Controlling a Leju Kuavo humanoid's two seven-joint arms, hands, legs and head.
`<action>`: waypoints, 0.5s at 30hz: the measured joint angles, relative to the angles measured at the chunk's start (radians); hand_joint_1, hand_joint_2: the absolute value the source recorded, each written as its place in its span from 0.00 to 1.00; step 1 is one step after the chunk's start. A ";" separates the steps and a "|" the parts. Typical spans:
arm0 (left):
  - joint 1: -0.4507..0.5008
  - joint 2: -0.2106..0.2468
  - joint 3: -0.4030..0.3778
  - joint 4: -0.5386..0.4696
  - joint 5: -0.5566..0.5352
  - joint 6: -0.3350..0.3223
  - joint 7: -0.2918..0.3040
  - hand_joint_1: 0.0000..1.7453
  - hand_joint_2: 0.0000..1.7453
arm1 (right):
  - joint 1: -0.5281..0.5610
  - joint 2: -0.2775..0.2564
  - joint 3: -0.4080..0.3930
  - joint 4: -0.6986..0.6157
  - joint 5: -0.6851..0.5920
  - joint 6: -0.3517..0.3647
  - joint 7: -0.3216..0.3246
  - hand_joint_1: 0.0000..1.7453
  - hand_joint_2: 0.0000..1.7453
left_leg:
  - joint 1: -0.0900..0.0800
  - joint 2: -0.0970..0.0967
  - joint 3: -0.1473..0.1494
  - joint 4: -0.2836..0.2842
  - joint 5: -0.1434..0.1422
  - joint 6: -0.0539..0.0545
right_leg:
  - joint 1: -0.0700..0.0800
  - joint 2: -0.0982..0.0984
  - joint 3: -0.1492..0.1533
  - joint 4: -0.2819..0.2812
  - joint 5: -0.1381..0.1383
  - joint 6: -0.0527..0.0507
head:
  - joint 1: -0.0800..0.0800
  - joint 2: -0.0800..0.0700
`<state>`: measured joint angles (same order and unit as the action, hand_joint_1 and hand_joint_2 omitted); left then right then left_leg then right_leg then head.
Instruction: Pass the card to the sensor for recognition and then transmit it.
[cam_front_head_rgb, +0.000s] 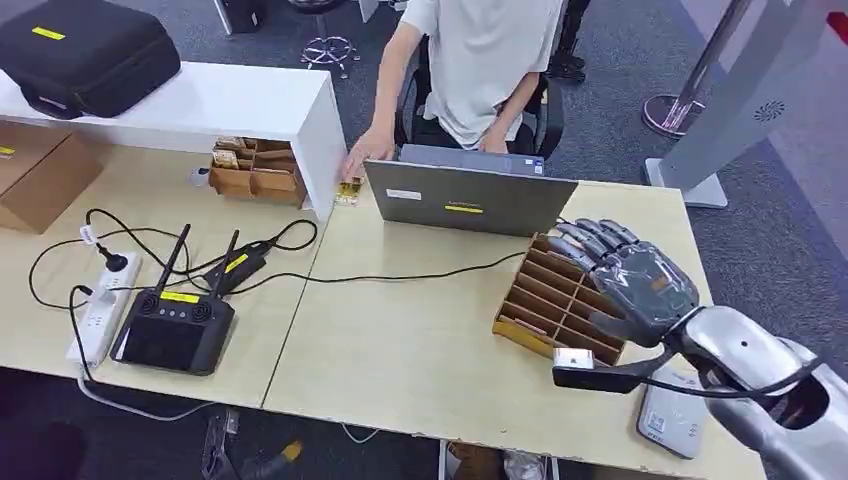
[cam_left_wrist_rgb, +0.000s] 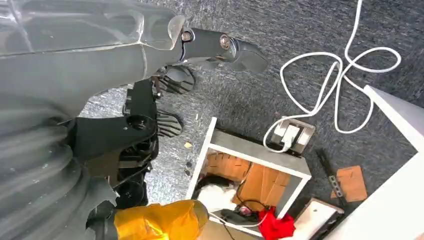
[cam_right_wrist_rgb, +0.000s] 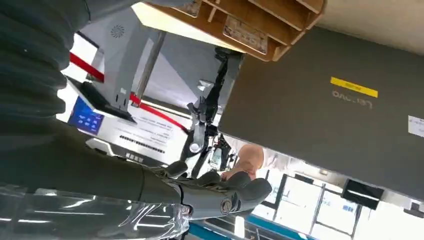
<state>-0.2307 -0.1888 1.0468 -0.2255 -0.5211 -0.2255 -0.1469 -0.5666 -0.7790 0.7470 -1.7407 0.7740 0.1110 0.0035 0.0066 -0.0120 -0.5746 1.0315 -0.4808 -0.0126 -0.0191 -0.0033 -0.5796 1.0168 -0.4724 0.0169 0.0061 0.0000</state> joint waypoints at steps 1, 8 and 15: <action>0.001 0.001 -0.003 0.000 0.004 -0.002 0.000 0.00 1.00 | -0.002 -0.007 0.004 -0.003 -0.008 0.000 0.001 0.00 1.00 | 0.000 0.000 0.000 0.000 0.000 0.000 | 0.000 0.000 0.000 0.000 0.000 0.000 | 0.000 0.000; 0.023 0.019 -0.017 -0.002 0.038 -0.002 0.002 0.00 1.00 | 0.008 -0.082 0.011 -0.038 -0.050 -0.038 -0.016 0.00 1.00 | 0.000 0.000 0.000 0.000 0.000 0.000 | 0.000 0.000 -0.001 0.000 0.000 0.000 | 0.000 0.000; 0.034 0.031 -0.034 -0.002 0.062 -0.003 0.000 0.00 1.00 | 0.137 -0.144 -0.035 -0.084 -0.037 -0.130 -0.039 0.00 1.00 | 0.000 0.000 -0.001 0.000 0.000 0.000 | 0.000 0.000 -0.001 0.000 0.000 0.000 | 0.000 0.000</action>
<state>-0.1966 -0.1579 1.0132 -0.2277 -0.4593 -0.2281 -0.1469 -0.4294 -0.9232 0.7118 -1.8242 0.7367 -0.0191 -0.0355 0.0066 -0.0124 -0.5754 1.0315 -0.4813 -0.0125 -0.0190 -0.0038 -0.5804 1.0163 -0.4728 0.0172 0.0061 0.0000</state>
